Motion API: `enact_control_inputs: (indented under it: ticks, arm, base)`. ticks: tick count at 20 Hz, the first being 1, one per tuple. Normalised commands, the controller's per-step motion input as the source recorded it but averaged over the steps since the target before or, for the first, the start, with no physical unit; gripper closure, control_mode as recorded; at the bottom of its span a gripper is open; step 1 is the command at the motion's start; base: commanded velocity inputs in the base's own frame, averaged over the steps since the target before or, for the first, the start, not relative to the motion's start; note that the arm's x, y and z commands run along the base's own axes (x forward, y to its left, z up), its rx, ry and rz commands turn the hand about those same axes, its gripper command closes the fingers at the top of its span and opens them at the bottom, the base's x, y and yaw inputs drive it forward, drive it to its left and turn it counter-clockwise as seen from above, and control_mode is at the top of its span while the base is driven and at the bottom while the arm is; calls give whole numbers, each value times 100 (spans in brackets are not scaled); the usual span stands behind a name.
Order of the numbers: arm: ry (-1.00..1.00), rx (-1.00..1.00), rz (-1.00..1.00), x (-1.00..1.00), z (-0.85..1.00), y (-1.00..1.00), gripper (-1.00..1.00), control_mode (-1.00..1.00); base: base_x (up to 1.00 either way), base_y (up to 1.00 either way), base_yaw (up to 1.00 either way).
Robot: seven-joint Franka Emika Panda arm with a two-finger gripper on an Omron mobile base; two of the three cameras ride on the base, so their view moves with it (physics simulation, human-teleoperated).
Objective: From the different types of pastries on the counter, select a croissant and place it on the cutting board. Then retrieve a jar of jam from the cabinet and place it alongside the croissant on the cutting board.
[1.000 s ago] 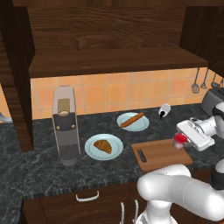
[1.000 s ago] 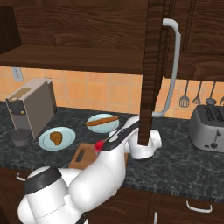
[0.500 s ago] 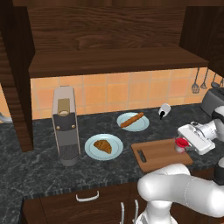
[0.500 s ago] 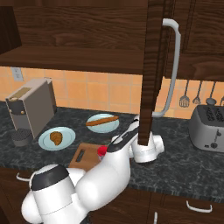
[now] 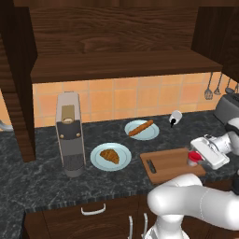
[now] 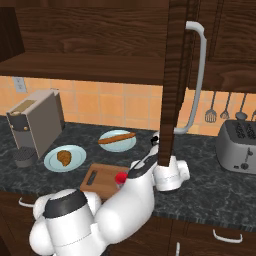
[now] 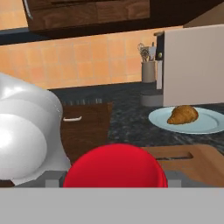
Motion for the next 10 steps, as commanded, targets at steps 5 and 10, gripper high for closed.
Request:
enact_control_inputs:
  ticks: [5,10]
  arm:
    - [0,0,-2,41,-29,-1,100,-100]
    - [0,0,0,28,-29,-20,100,-100]
  base:
    - [0,0,0]
    - [0,0,0]
